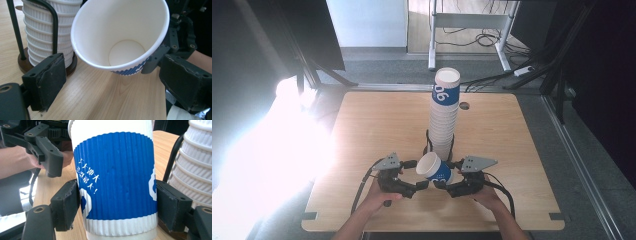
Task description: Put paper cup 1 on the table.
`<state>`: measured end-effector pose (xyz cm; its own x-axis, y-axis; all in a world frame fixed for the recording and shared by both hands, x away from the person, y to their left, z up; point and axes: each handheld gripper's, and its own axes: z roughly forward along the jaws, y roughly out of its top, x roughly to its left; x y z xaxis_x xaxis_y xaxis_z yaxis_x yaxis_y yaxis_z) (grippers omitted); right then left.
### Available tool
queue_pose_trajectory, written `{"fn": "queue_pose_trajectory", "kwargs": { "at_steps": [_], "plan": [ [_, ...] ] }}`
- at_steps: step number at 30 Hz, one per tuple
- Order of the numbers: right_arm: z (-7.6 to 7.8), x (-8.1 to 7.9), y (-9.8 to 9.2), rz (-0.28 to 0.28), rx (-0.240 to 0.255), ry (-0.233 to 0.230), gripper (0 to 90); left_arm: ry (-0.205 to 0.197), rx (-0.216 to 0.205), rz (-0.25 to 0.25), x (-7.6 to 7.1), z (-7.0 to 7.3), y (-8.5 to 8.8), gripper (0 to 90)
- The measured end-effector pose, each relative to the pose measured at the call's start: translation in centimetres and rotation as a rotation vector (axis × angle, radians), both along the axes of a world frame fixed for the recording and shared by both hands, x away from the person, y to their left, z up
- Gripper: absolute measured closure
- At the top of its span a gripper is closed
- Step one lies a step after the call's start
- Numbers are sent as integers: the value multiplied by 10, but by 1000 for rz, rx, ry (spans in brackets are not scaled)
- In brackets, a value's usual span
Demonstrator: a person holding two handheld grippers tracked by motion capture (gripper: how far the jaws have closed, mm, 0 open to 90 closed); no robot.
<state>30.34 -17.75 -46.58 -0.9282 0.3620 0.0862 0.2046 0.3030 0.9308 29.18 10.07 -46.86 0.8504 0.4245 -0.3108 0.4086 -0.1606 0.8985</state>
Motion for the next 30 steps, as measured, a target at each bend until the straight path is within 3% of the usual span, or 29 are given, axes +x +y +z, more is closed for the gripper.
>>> {"fn": "queue_pose_trajectory", "kwargs": {
  "at_steps": [15,23,30],
  "plan": [
    [-1,-1,-3,-27,71,-2,261,0,-26,5,-1,4,-9,73],
    [-3,-2,2,-36,102,-3,261,-12,-46,46,3,16,-21,55],
    [-8,-3,9,-32,76,-14,262,17,-46,105,10,15,-29,95]
  ]
}}
